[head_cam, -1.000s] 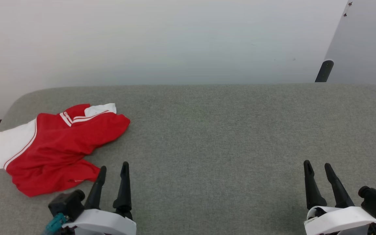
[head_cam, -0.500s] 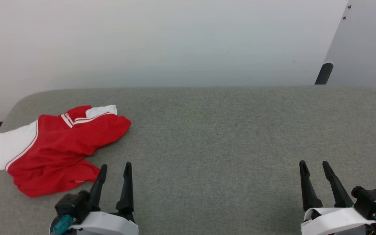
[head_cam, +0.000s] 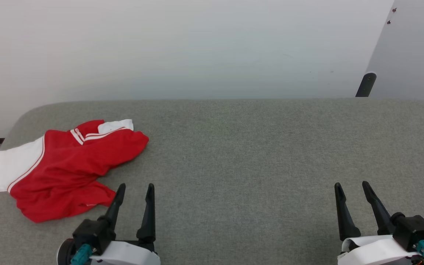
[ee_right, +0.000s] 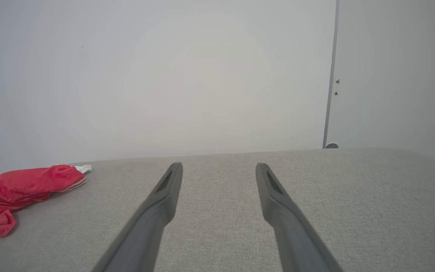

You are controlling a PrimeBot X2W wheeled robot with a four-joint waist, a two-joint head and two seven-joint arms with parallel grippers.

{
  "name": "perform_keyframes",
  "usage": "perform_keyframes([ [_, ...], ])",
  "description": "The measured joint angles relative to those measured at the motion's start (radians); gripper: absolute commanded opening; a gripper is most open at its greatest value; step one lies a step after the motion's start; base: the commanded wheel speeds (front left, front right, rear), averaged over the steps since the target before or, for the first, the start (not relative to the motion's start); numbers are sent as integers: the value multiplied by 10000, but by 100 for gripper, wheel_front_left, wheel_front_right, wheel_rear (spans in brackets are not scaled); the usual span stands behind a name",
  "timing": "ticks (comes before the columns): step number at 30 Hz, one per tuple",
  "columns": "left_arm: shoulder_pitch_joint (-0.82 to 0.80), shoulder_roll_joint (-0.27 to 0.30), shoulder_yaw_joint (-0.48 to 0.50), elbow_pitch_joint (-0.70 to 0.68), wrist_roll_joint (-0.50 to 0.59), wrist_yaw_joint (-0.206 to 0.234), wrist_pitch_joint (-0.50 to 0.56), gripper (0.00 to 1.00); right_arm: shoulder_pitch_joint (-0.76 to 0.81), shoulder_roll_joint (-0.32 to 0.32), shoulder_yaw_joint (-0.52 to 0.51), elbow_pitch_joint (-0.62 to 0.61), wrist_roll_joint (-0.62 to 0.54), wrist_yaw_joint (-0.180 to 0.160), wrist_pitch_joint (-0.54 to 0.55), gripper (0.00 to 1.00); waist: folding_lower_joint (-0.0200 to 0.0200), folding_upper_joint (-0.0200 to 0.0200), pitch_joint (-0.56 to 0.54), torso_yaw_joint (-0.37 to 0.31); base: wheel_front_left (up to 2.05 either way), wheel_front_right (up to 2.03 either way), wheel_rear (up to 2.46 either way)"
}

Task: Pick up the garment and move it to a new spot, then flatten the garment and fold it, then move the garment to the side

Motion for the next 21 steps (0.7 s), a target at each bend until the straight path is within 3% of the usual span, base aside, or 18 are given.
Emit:
perform_keyframes([
  [21,-75,-2,65,142,372,13,-151,100,80,-4,50,-77,-508,0,-153,100,-1,0,-111,410,0,0,0],
])
